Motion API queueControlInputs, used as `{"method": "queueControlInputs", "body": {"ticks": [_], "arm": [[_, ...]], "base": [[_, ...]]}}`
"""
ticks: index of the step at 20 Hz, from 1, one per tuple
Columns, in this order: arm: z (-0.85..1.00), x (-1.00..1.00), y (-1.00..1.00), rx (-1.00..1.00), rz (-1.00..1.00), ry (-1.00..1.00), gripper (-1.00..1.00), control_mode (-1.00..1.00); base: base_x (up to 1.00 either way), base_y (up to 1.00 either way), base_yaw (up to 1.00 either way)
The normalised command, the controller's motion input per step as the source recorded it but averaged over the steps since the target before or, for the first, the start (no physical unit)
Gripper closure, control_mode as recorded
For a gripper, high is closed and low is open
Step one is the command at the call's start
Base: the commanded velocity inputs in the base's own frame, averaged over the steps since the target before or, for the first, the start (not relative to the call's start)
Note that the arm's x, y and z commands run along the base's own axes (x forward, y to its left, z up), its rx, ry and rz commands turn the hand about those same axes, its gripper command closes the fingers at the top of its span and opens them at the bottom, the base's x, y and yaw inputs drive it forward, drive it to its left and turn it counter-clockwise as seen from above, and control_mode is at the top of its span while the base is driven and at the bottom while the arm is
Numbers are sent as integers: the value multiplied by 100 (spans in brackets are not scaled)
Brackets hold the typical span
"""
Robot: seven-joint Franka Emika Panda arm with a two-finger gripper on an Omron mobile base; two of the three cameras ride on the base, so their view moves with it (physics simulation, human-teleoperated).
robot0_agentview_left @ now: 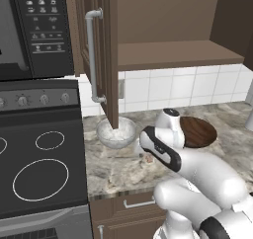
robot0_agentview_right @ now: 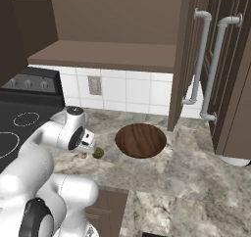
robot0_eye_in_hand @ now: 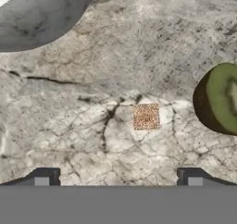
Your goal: Pick both bowls and place them on the counter. Then place the kiwi in one bowl and place the sugar cube in the other bowl.
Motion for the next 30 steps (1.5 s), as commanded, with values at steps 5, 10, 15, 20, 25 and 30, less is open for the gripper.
{"method": "queueControlInputs", "body": {"ticks": [5, 10, 15, 20, 25, 30], "arm": [[-22, 3, 0, 0, 0, 0, -100, -100], [-26, 9, 0, 0, 0, 0, -100, -100], [-25, 10, 0, 0, 0, 0, -100, -100], [-26, 13, 0, 0, 0, 0, -100, -100], [-18, 17, 0, 0, 0, 0, -100, -100], [-12, 15, -2, 0, 0, 0, -100, -100]], "base": [[0, 0, 0], [0, 0, 0], [0, 0, 0], [0, 0, 0], [0, 0, 0], [0, 0, 0]]}}
